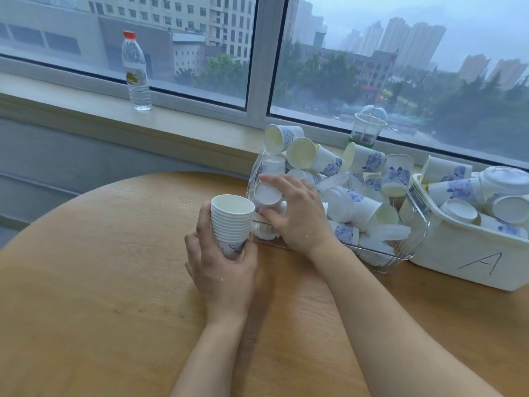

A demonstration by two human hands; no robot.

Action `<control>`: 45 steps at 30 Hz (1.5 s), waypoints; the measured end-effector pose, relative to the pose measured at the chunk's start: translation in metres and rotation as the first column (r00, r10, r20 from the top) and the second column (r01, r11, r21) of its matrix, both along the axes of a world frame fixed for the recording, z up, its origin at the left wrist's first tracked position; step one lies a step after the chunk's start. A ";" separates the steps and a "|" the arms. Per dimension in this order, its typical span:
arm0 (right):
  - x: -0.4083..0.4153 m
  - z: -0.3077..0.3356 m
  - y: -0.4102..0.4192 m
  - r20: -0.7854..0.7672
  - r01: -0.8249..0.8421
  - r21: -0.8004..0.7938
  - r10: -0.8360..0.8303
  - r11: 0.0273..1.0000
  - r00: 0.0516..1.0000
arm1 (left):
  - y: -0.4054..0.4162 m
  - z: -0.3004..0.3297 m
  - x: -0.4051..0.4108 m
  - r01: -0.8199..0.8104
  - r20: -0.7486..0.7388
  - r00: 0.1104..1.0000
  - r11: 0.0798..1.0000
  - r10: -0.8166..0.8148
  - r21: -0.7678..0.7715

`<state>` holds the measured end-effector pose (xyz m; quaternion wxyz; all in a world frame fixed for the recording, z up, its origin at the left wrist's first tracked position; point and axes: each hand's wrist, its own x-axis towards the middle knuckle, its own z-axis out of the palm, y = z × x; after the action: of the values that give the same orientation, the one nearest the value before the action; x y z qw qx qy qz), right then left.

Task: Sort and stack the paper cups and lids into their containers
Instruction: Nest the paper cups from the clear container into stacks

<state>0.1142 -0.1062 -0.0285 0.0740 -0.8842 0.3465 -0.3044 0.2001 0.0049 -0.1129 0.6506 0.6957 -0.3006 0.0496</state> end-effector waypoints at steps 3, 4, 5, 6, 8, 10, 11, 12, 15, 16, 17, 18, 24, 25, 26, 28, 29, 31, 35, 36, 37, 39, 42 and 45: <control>-0.005 0.000 -0.002 0.165 0.021 0.013 -0.023 1.000 0.986 | -0.003 -0.001 0.000 -0.012 -0.013 1.000 1.000 0.012 0.010; -0.008 0.002 -0.003 0.206 0.042 0.025 -0.046 0.999 0.977 | -0.004 0.000 -0.001 -0.014 -0.015 1.000 1.000 0.014 0.012; -0.011 0.004 -0.003 0.239 0.063 0.038 -0.071 0.997 0.968 | -0.004 0.000 -0.002 -0.010 -0.017 1.000 1.000 0.010 0.016; -0.014 0.005 -0.003 0.275 0.077 0.054 -0.089 0.996 0.957 | -0.004 0.000 -0.003 -0.002 -0.016 1.000 1.000 0.003 0.023; -0.017 0.006 -0.002 0.378 0.051 0.097 -0.084 0.994 0.922 | -0.004 0.000 -0.004 0.012 0.002 1.000 0.999 -0.012 0.043; -0.018 0.005 0.001 0.476 -0.047 0.155 -0.032 0.987 0.879 | -0.004 0.000 -0.005 0.031 0.028 0.999 0.997 -0.033 0.065; -0.018 0.004 0.002 0.502 -0.098 0.177 -0.004 0.979 0.865 | -0.004 0.000 -0.006 0.041 0.041 0.998 0.997 -0.044 0.072; -0.018 0.003 0.004 0.514 -0.140 0.195 0.020 0.971 0.857 | -0.004 0.000 -0.006 0.050 0.057 0.997 0.996 -0.054 0.078; -0.016 -0.002 0.011 0.512 -0.219 0.236 0.070 0.947 0.856 | -0.004 -0.001 -0.008 0.075 0.122 0.989 0.992 -0.087 0.096; -0.016 -0.003 0.013 0.509 -0.237 0.247 0.082 0.940 0.857 | -0.004 -0.001 -0.009 0.086 0.134 0.986 0.991 -0.100 0.103; -0.016 -0.004 0.014 0.502 -0.248 0.256 0.090 0.934 0.860 | -0.004 -0.001 -0.009 0.095 0.138 0.984 0.990 -0.109 0.105; -0.015 -0.005 0.015 0.496 -0.253 0.264 0.094 0.931 0.863 | -0.004 -0.002 -0.009 0.101 0.138 0.984 0.989 -0.115 0.105; -0.015 -0.005 0.016 0.474 -0.197 0.164 0.098 0.967 0.875 | -0.005 -0.003 -0.008 0.119 0.130 0.983 0.989 -0.130 0.093; -0.015 -0.004 0.016 0.472 -0.189 0.159 0.094 0.969 0.876 | -0.005 -0.003 -0.008 0.122 0.129 0.983 0.988 -0.133 0.090; -0.016 -0.003 0.016 0.458 -0.193 0.153 0.104 0.969 0.883 | -0.005 -0.002 -0.008 0.123 0.128 0.983 0.989 -0.134 0.087; -0.017 -0.003 0.015 0.405 -0.181 0.117 0.119 0.976 0.907 | -0.004 -0.002 -0.008 0.126 0.120 0.984 0.989 -0.134 0.078; -0.017 -0.005 0.015 0.381 -0.166 0.093 0.119 0.982 0.917 | -0.003 -0.001 -0.008 0.131 0.110 0.984 0.989 -0.138 0.075; -0.018 -0.011 0.016 0.362 -0.136 0.053 0.108 0.989 0.926 | -0.002 0.000 -0.007 0.139 0.098 0.985 0.988 -0.145 0.069; -0.021 -0.027 0.021 0.344 -0.110 -0.010 0.107 0.994 0.933 | -0.001 0.003 -0.007 0.158 0.086 0.983 0.987 -0.159 0.021; -0.022 -0.030 0.022 0.341 -0.101 -0.021 0.102 0.995 0.935 | 0.000 0.003 -0.007 0.164 0.087 0.983 0.986 -0.165 0.017; -0.022 -0.033 0.024 0.338 -0.091 -0.026 0.095 0.996 0.936 | 0.000 0.003 -0.007 0.163 0.091 0.982 0.986 -0.165 0.022; -0.024 -0.035 0.025 0.332 -0.090 -0.009 0.088 0.996 0.939 | 0.000 0.001 -0.006 0.154 0.100 0.982 0.987 -0.157 0.044; -0.027 -0.035 0.025 0.296 -0.114 0.006 0.107 0.994 0.949 | 0.000 0.001 -0.005 0.153 0.105 0.982 0.988 -0.156 0.032; -0.035 -0.036 0.027 0.244 -0.050 -0.107 0.075 0.993 0.967 | -0.001 0.003 -0.004 0.131 0.110 0.985 0.991 -0.131 0.003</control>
<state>0.0793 -0.0796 -0.0644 0.0819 -0.8524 0.2910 -0.4267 0.1961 0.0037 -0.1100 0.6364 0.6692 -0.3810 0.0455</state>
